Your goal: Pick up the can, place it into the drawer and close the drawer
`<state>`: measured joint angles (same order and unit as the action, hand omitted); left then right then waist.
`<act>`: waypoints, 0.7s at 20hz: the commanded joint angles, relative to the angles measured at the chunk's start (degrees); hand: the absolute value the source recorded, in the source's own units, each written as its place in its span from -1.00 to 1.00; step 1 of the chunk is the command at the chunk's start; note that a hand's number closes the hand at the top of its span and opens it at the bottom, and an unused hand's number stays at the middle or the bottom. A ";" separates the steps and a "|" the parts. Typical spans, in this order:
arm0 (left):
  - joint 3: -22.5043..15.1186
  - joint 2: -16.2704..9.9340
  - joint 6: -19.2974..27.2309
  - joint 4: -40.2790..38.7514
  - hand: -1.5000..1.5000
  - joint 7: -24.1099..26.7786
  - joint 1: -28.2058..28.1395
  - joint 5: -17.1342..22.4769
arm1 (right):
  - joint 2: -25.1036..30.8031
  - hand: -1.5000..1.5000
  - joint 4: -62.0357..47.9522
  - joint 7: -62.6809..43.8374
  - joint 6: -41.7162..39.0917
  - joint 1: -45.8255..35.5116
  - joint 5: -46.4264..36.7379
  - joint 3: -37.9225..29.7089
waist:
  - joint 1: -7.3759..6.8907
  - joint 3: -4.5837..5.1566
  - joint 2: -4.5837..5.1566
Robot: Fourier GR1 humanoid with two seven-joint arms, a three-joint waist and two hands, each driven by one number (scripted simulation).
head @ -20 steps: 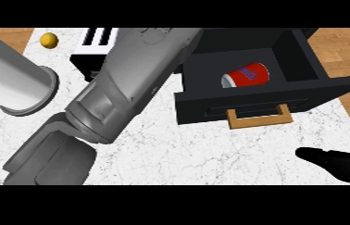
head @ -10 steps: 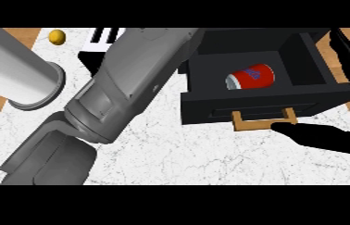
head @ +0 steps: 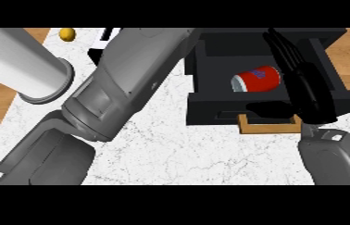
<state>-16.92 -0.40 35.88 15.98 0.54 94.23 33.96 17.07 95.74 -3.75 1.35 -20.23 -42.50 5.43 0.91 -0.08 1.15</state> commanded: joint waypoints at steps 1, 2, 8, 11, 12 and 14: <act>0.97 -0.50 -1.00 -0.42 -1.00 -1.97 1.77 -0.27 | -1.59 -1.00 -10.01 1.20 3.91 -4.73 -6.39 2.17 | -0.70 0.01 -0.32; 0.78 -1.23 -3.45 0.19 -1.00 -1.59 -0.22 -0.12 | -1.32 -1.00 -14.33 2.10 5.38 -5.68 -8.94 2.81 | -1.68 0.03 -0.21; 1.42 -2.81 -1.12 2.27 -1.00 -1.99 -1.16 -1.43 | -3.90 -1.00 -29.58 6.08 12.52 -14.19 -11.83 0.71 | -2.23 0.02 -0.53; 1.29 -5.14 -3.00 2.69 -1.00 -1.43 -3.17 -2.26 | -7.64 -1.00 -37.01 7.05 19.81 -14.34 -15.38 1.88 | -2.32 0.01 -0.39; 1.63 -4.97 -3.34 2.73 -1.00 -0.90 -4.46 -2.37 | -6.36 -1.00 -37.69 6.92 18.91 -17.42 -14.77 0.15 | -1.77 0.03 -0.50; 1.21 -6.07 -4.39 4.95 -1.00 -2.12 -5.04 -2.39 | -7.96 -1.00 -44.48 5.42 23.55 -21.05 -17.69 -0.53 | -3.89 0.04 -0.48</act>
<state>-15.59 -4.91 33.32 19.09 -1.61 91.26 32.03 11.28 60.65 2.05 18.43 -36.32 -56.66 5.96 -1.58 -0.05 0.61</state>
